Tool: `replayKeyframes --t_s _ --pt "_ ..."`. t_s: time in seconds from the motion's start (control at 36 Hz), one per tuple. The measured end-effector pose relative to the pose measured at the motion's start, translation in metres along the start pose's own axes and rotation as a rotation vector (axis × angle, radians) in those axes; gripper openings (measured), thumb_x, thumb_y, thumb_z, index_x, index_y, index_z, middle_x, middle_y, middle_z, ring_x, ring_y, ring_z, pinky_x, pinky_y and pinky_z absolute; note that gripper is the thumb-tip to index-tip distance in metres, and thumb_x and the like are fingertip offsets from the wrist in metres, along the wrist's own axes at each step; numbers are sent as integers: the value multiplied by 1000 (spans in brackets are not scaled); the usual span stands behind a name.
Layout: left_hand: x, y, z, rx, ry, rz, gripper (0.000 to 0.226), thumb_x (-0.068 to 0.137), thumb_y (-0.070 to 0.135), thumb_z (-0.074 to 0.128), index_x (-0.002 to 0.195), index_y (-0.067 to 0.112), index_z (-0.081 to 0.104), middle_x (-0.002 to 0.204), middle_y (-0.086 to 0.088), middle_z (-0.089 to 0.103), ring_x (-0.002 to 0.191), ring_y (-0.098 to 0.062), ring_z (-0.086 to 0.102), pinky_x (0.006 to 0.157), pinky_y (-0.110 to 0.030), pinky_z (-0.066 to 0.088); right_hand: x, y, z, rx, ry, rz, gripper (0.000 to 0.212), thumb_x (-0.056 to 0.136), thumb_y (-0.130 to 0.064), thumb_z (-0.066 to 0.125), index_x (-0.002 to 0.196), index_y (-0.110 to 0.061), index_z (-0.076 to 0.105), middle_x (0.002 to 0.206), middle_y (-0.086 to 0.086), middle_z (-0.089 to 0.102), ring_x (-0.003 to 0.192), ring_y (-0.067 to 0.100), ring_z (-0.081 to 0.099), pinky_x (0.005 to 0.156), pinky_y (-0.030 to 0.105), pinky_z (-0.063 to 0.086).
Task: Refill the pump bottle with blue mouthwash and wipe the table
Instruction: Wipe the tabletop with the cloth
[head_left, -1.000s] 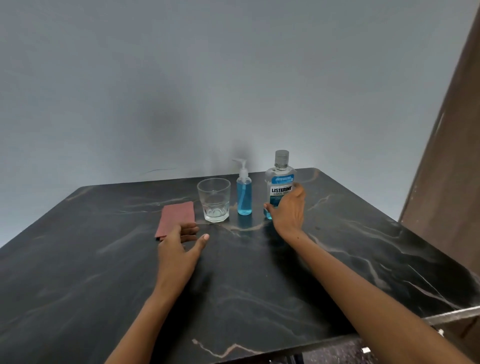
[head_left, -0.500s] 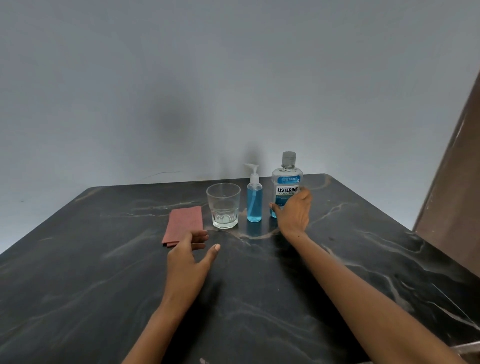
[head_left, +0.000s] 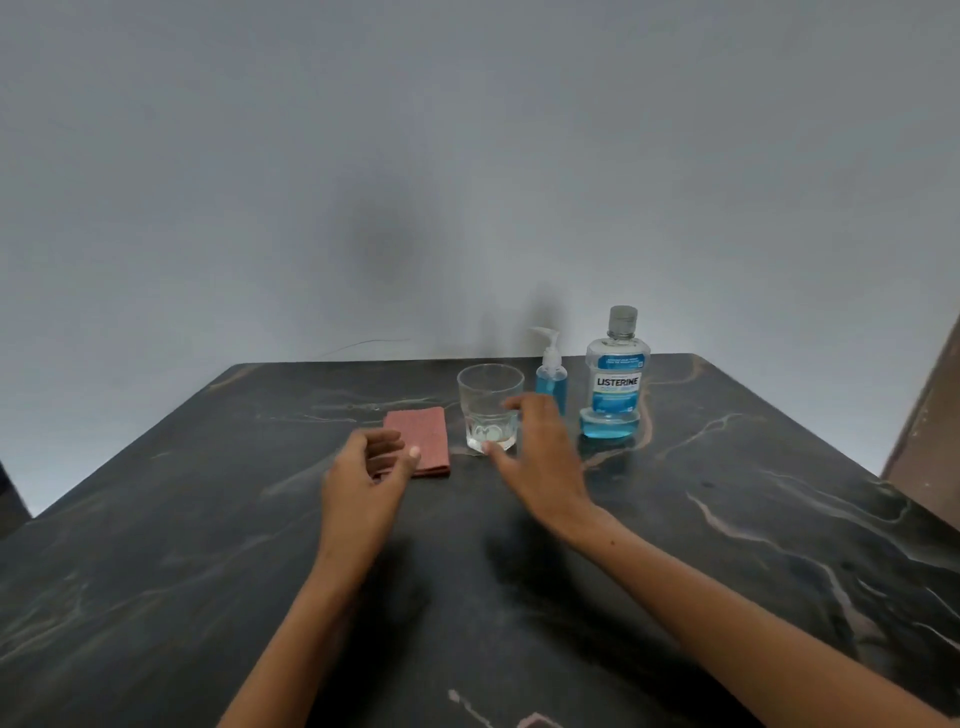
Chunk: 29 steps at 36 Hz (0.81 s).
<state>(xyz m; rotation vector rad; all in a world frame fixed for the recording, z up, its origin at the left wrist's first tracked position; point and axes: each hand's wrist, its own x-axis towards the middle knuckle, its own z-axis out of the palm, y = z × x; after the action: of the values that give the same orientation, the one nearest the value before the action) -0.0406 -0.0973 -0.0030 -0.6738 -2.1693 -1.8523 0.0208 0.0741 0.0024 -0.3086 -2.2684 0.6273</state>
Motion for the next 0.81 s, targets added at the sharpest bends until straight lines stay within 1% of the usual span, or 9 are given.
replayKeyframes --t_s 0.08,0.14,0.25,0.31,0.36,0.42,0.58,0.67,0.81 --pt "9 -7 -16 28 62 -9 20 85 15 66 104 12 60 95 1 64 85 -5 60 75 -19 48 9 -21 24 -11 -150 -108 34 82 -24 68 111 -14 54 119 4 51 104 14 50 86 22 40" --pt "13 -13 -21 42 90 -27 17 85 14 65 102 10 60 95 -2 64 82 -6 60 73 -20 47 18 -30 42 -70 -271 -147 40 85 -27 65 119 -11 53 127 7 50 115 20 49 97 30 40" --pt "13 -26 -20 61 95 -41 14 85 13 65 97 14 60 90 3 64 79 0 61 65 -9 47 33 -40 74 -221 -530 -149 64 90 -33 58 139 0 34 147 18 34 137 29 31 112 36 27" --pt "13 -30 -18 46 90 -49 14 84 11 65 96 15 60 89 5 64 78 1 61 64 -5 47 38 -42 84 -265 -633 -145 73 92 -39 52 144 3 23 153 20 23 143 29 19 116 37 20" --pt "13 -32 -16 32 80 -61 14 84 8 65 95 16 60 88 6 64 78 1 62 65 -6 48 41 -42 92 -282 -711 -119 74 94 -43 46 145 3 18 156 20 15 146 27 12 118 40 17" --pt "13 -33 -16 29 70 -62 15 84 8 65 94 17 59 88 7 64 79 0 62 68 -10 49 42 -41 99 -305 -768 -96 69 96 -43 42 144 3 22 156 21 15 145 29 13 117 43 19" --pt "12 -34 -17 34 71 -46 17 83 8 67 96 16 61 87 11 64 77 6 62 69 -8 50 44 -37 105 -338 -758 -101 65 97 -42 41 144 -1 25 155 20 19 144 31 19 116 42 21" --pt "11 -34 -18 46 74 -37 17 82 10 67 96 17 61 88 12 65 80 5 62 71 -12 49 43 -36 107 -342 -740 -117 61 98 -39 39 145 -4 26 154 20 21 143 30 20 115 43 22" --pt "10 -34 -18 67 78 -26 18 82 13 69 93 21 58 86 15 63 80 5 61 70 -14 47 42 -37 110 -325 -680 -109 43 99 -28 37 137 -7 41 150 17 31 138 29 30 107 42 31"
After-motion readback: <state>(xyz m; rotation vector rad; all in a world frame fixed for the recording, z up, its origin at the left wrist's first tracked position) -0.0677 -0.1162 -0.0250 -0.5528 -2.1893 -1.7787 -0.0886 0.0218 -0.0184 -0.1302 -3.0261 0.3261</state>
